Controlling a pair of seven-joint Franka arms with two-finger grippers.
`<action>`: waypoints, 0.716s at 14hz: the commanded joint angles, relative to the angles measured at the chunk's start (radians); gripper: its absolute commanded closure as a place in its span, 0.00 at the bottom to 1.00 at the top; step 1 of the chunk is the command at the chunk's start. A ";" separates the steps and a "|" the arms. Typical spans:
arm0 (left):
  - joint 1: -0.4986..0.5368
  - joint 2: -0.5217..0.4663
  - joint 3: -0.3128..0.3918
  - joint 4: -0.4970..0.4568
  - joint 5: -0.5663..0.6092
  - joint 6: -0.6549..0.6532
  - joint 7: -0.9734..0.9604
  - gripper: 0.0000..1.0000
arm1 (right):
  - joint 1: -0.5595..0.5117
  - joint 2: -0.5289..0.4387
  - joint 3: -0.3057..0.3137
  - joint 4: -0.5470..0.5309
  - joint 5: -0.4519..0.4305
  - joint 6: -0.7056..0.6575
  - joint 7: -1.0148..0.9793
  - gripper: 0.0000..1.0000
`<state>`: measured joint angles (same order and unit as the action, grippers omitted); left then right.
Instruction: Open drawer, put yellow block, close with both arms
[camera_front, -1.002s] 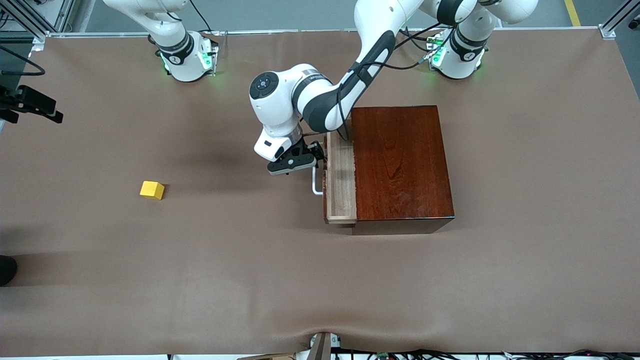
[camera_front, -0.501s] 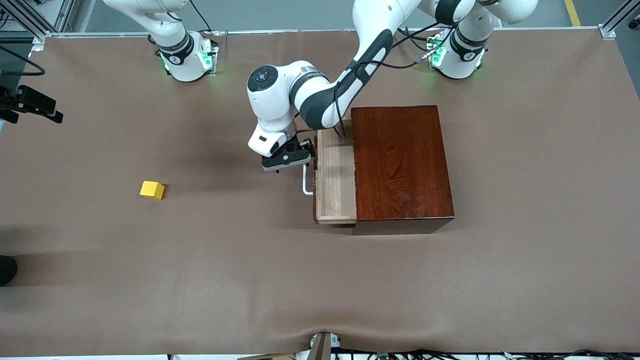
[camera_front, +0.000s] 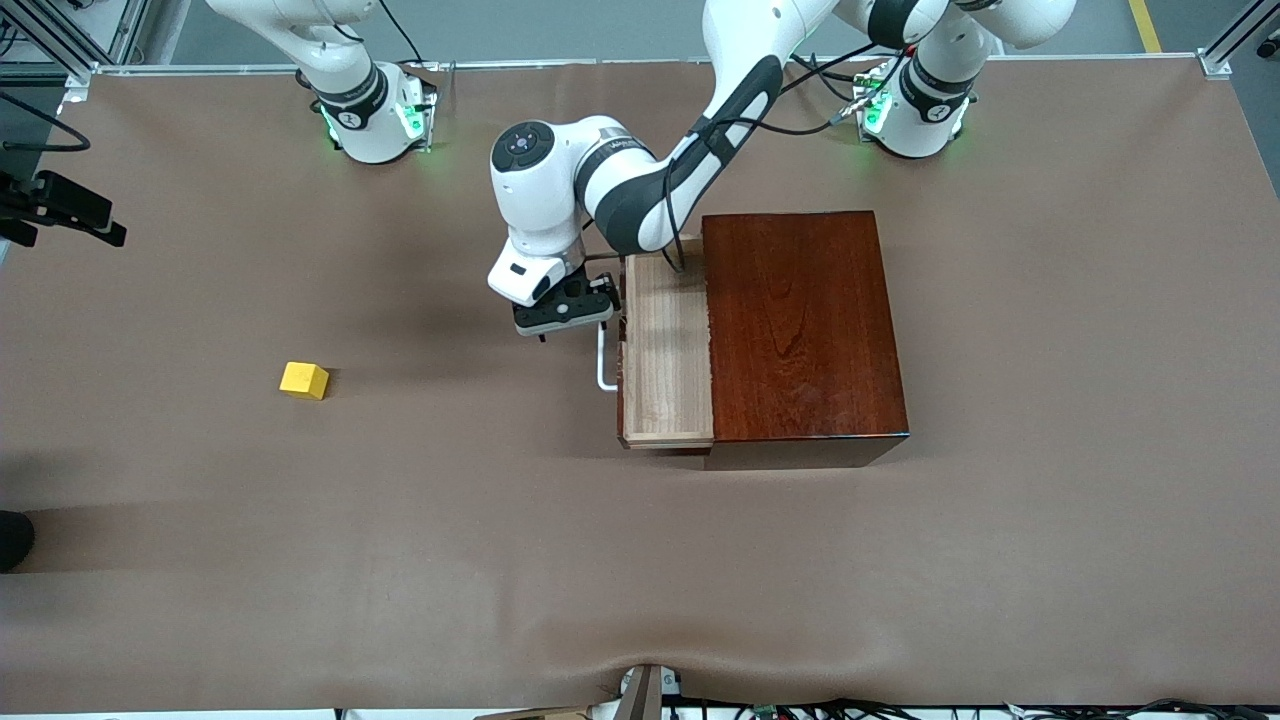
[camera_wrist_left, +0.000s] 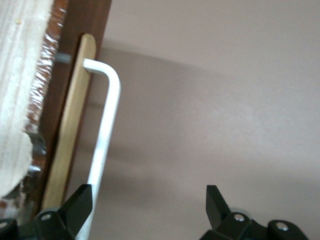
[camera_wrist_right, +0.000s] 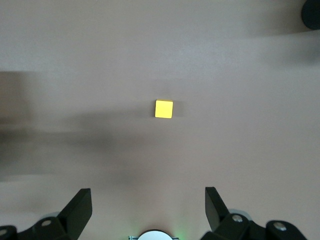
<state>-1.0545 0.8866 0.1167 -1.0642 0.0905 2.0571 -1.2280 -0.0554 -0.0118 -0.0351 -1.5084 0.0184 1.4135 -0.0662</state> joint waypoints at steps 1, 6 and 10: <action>-0.010 0.014 0.001 0.027 -0.014 0.020 -0.021 0.00 | -0.021 0.009 0.014 0.016 -0.002 -0.005 -0.001 0.00; 0.007 -0.092 0.009 0.026 -0.038 -0.050 -0.007 0.00 | -0.020 0.009 0.015 0.016 -0.002 -0.007 -0.003 0.00; 0.048 -0.207 0.018 0.015 -0.038 -0.135 0.004 0.00 | -0.018 0.052 0.015 0.016 -0.009 -0.004 -0.003 0.00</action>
<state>-1.0258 0.7461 0.1274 -1.0198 0.0672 1.9630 -1.2379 -0.0560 0.0045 -0.0346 -1.5092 0.0184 1.4133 -0.0662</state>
